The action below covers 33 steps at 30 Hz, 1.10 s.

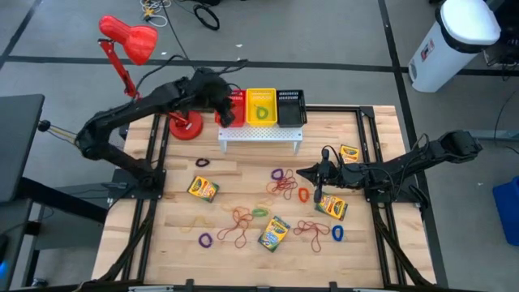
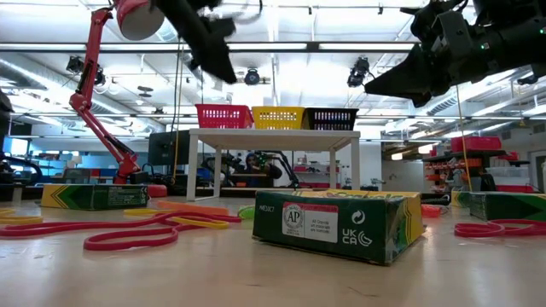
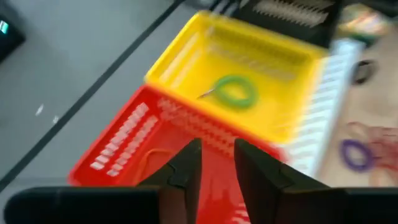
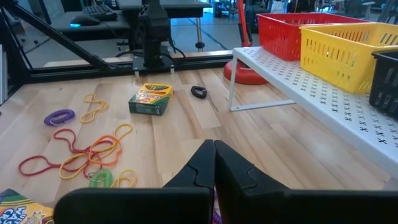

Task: Pick & Place Office Desk Supplies
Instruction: Put the yellow crayon box into the black bin on the shelf

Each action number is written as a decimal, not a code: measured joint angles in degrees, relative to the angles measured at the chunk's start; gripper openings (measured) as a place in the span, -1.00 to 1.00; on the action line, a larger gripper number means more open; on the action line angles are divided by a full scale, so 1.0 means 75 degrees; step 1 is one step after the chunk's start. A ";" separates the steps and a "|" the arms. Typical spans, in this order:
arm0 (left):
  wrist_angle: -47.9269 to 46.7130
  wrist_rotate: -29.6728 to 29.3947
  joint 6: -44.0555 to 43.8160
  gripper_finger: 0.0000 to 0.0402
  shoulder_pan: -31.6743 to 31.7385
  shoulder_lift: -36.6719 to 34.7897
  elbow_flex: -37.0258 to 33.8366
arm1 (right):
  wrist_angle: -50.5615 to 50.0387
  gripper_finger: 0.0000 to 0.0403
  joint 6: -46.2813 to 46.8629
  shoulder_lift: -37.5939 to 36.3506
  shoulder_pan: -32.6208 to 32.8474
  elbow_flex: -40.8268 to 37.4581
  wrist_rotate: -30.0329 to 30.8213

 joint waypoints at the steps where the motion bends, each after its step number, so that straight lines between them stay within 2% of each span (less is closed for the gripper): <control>1: 0.0187 -0.0008 0.0000 -0.56 -0.0260 -0.0195 -0.0172 | -0.0006 -0.97 -0.0001 0.0000 0.0000 0.0000 0.0000; 5: 0.1666 -0.0112 -0.0059 -0.73 -0.1551 -0.0845 -0.1425 | -0.0019 -0.97 -0.0001 0.0000 0.0001 0.0000 0.0000; 10: 0.4649 -0.0383 -0.0199 -0.90 -0.3082 -0.1324 -0.3345 | -0.0019 -0.97 0.0006 0.0000 0.0000 0.0000 0.0001; 16: 0.8803 -0.0305 -0.0193 -0.96 -0.4354 -0.1190 -0.5319 | -0.0021 -0.97 0.0120 0.0000 0.0000 0.0000 0.0001; 21: 1.1408 -0.0330 -0.0254 -0.93 -0.4924 -0.0711 -0.6551 | -0.0559 -0.97 0.1150 0.0000 -0.0179 0.0000 0.0390; 24: 1.2574 -0.0331 -0.0403 -0.92 -0.5056 -0.0253 -0.7001 | -0.1345 -0.97 0.1999 0.0000 -0.0658 0.0022 0.0422; 27: 1.3477 -0.0328 -0.0469 -0.93 -0.5091 0.0278 -0.7175 | -0.2834 -0.97 0.2925 0.0000 -0.1132 0.0374 0.0411; 33: 1.3785 -0.0334 -0.0598 -0.93 -0.5080 0.0968 -0.7103 | -0.6790 -0.97 0.4488 0.0000 -0.1888 0.1631 0.0404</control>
